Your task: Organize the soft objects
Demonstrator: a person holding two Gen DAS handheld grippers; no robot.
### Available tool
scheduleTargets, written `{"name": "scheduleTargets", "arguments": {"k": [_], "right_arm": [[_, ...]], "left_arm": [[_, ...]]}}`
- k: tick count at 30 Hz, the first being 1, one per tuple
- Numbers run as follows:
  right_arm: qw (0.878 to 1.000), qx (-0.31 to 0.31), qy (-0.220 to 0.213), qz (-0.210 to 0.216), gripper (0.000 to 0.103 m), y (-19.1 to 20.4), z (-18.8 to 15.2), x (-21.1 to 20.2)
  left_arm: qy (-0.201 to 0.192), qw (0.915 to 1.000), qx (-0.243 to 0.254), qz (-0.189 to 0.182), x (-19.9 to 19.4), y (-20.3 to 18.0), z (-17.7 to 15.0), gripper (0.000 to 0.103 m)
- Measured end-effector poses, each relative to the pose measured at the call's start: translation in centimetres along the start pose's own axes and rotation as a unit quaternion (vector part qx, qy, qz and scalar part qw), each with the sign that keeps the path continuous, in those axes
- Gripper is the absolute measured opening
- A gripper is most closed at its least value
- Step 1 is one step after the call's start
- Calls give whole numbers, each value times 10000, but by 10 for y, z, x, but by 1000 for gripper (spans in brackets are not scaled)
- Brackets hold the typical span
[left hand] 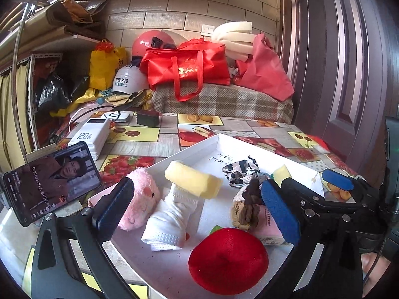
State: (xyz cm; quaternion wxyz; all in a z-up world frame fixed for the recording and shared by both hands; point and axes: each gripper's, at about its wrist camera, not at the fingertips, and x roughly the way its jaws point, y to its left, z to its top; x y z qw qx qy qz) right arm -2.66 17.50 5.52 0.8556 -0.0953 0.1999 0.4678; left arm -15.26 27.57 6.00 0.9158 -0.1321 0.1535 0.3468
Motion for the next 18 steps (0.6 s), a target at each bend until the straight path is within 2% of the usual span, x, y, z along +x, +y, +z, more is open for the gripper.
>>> {"name": "scheduleTargets", "arguments": {"k": [8,18], "right_arm": [[9988,-43,-488,-82,103,-1,-1,-16],[9983,-157,-537,-177,103,-7,-14,-45]], "left_arm": [[-131,9998,95,93,-14,-5,-4,103],[56,9999,85,-108,-35,-17,-18,103]]}}
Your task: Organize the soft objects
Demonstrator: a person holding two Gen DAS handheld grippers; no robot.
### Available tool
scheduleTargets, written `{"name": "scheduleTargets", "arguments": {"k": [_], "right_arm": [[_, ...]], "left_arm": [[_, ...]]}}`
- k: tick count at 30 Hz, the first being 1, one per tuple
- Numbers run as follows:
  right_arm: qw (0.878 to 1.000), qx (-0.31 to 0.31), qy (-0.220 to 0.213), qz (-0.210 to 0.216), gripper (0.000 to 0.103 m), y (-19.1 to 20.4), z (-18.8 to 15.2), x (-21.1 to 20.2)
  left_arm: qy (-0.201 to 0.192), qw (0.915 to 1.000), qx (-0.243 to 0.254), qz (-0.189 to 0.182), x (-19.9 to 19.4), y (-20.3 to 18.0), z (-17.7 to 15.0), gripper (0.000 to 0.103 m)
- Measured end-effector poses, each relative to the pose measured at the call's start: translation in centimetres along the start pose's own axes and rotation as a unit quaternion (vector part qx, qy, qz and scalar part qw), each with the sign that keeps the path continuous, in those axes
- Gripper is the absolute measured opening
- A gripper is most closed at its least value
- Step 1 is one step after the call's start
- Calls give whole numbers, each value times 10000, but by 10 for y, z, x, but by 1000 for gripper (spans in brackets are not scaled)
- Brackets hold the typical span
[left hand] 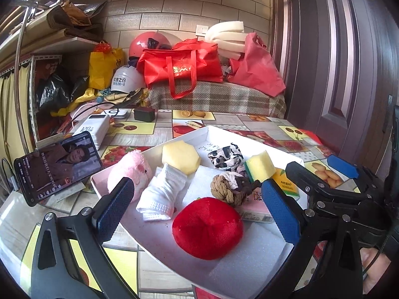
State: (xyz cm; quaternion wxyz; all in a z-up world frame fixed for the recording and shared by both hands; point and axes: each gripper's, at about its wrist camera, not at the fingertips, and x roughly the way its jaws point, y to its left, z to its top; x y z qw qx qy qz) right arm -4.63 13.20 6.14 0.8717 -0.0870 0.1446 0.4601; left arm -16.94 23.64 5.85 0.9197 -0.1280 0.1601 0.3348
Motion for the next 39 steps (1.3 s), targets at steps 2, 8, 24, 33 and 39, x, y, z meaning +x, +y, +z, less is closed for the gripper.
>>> {"name": "scheduleTargets", "arguments": {"k": [2,8,24,33,39], "right_arm": [[10000,-31,-17,-5,103,-2,-3,-8],[10000,20,40,12,103,-15,-13,-30],[9943,82,-977,-409,103,-51,-30,-137],[9884,670,-935,-988,103,-77,-44,-166],[9910,774,-835,-700,103,-82,-48,-165]], "left_arm": [[4,10000,53,-20,-6,-6,-3,103],[30,9992,389,83,-24,-29,-15,103],[36,9967,665,465,-57,-57,-30,103],[51,9953,479,841,-79,-71,-37,103],[-18,9964,292,797,-88,-70,-39,103]]}}
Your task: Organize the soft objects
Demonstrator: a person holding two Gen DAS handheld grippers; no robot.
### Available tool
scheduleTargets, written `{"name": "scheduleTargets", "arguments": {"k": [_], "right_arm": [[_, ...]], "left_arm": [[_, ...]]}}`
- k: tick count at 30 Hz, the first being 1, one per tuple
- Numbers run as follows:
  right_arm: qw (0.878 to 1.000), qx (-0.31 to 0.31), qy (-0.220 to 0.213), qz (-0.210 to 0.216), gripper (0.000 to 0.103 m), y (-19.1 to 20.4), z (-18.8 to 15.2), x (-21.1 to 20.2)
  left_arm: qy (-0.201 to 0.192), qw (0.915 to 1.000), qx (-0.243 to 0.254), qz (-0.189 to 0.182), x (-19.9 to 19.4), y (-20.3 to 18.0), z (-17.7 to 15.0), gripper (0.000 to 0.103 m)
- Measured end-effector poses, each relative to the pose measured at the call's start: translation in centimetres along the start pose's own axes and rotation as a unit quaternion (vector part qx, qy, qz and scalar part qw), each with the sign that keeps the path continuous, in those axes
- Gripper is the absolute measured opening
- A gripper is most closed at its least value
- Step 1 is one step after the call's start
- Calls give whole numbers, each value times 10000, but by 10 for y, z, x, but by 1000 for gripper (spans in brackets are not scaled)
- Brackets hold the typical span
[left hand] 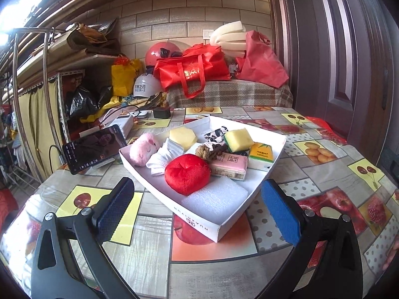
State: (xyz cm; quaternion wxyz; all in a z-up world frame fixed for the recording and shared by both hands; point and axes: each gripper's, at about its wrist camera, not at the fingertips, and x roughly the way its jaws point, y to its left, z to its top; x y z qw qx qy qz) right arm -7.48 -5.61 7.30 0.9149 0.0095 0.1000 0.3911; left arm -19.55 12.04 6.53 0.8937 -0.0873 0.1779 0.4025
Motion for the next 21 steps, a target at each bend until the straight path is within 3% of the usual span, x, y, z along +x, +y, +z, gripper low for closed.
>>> {"name": "scheduleTargets", "arguments": {"k": [11,21], "right_arm": [[9999,157,-18,16,103,-7,-1,-3],[10000,51,-19,26,103,-5,-2,0]], "left_arm": [[150,9978,606,225,4,-21,-2,103],[175,9978,616,191,5,-21,-3,103]]}}
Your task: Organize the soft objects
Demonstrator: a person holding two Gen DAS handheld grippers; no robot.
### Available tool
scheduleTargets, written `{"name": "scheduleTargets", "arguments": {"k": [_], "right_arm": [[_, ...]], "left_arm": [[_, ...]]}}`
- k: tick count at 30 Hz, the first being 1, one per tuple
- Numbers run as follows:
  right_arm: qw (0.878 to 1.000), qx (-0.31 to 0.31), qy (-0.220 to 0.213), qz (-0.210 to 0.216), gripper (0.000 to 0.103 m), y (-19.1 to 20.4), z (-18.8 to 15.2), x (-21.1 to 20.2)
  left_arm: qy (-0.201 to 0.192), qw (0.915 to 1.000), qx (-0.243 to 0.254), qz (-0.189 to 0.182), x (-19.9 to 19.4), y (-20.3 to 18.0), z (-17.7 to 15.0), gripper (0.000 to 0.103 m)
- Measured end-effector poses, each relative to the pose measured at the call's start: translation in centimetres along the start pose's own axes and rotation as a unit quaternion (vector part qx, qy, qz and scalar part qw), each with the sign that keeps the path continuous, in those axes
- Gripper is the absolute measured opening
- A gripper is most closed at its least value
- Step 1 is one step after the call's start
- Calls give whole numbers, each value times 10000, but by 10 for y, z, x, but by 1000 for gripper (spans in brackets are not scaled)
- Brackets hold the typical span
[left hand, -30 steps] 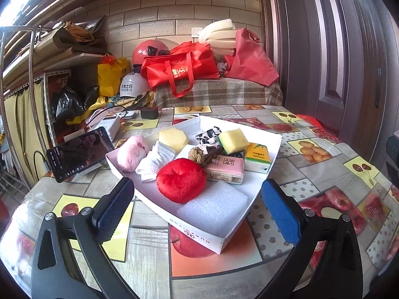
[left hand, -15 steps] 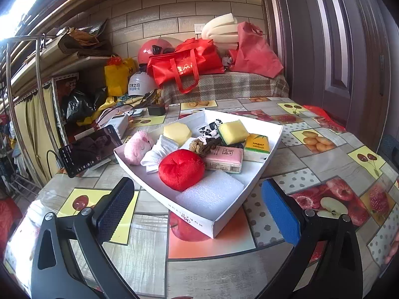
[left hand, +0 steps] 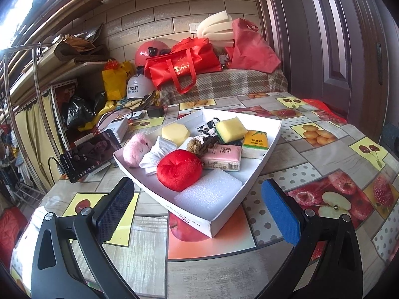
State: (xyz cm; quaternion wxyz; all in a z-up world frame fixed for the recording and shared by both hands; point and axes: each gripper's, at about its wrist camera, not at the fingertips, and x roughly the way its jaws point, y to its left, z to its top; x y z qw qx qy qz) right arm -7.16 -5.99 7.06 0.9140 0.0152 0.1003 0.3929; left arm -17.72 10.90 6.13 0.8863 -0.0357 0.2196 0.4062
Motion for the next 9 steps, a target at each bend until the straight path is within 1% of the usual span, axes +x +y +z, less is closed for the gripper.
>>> {"name": "scheduleTargets", "arguments": {"k": [9], "right_arm": [[10000,-28,0,13,103,3,-1,-1]], "left_arm": [[37,9999,-90,-94,2,0,-2,103]]}}
